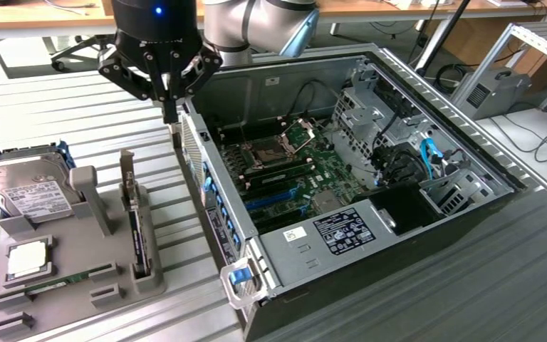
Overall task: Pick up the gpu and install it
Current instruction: 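Reach for the gpu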
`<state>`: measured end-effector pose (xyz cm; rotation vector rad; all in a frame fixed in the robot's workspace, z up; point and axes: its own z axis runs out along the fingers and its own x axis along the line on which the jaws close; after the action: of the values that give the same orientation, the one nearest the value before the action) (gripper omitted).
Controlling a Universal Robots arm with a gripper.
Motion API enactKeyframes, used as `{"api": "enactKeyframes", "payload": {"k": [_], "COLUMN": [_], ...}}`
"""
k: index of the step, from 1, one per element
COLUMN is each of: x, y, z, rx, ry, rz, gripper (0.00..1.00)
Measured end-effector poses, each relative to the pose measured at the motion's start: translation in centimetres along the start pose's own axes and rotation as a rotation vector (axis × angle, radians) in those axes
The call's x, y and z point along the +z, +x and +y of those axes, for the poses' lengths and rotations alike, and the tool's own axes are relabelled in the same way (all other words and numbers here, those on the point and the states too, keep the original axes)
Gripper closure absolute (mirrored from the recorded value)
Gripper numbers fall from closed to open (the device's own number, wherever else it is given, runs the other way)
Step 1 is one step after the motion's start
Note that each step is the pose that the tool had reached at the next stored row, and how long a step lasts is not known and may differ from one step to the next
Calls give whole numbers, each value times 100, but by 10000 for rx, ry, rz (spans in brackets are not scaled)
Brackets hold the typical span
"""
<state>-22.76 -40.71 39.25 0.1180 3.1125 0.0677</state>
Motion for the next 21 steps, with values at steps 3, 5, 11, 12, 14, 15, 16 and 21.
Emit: {"api": "enactKeyframes", "payload": {"k": [3, 5, 11, 12, 14, 15, 16, 21], "x": [0, 0, 0, 0, 0, 0, 0, 0], "y": [0, 0, 1, 1, 1, 1, 1, 1], "z": [-11, -17, -36, -42, -49, -52, -56, -72], "rx": [0, 0, 0, 0, 0, 0, 0, 0], "ry": [0, 0, 0, 0, 0, 0, 0, 1], "rz": [0, 0, 0, 0, 0, 0, 0, 0], "gripper": [89, 89, 89, 89, 89, 89, 89, 89]}}
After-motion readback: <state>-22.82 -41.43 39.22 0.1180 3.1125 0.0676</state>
